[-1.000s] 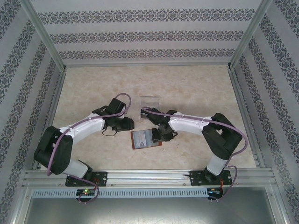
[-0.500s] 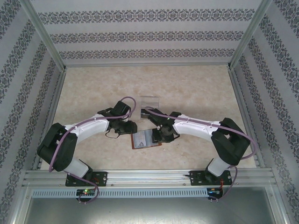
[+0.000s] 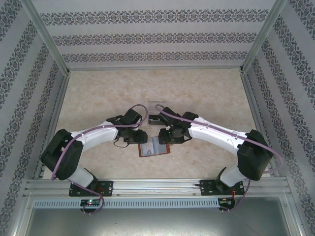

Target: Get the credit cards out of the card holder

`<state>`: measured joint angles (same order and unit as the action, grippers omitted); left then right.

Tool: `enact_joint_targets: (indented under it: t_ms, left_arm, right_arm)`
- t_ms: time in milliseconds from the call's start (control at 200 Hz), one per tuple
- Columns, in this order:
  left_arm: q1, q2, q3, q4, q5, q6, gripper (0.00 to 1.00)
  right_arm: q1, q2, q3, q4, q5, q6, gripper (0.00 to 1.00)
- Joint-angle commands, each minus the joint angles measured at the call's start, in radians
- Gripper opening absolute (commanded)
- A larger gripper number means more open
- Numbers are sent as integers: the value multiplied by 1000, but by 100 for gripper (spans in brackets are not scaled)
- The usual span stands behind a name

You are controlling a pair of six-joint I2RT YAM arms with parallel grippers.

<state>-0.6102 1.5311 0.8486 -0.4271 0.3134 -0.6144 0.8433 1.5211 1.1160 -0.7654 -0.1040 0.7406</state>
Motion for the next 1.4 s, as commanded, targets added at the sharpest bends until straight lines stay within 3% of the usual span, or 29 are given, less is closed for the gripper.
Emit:
enact_joint_targets:
  t_ms: [0,275,650,1044,1394]
  left_arm:
    - [-24,14,16,-42,-15,-30,45]
    - [-29,-20,-50,-50,-27,-63,42]
    - [-28,5,-88,6,-9,-87,39]
    - [-28,12,-82,-23,-45,-64,39]
    - [-28,8,-75,-50,-59,-59,39]
  right_arm:
    - [-16,9,21,37,-79,-19,42]
    - [-39,146,29,231,-298,-2,36]
    - [-43,270,10,358,-405,22,27]
    - [-45,349,23,338,-357,-13,27]
    - [-45,347,20,247,-232,-52,26]
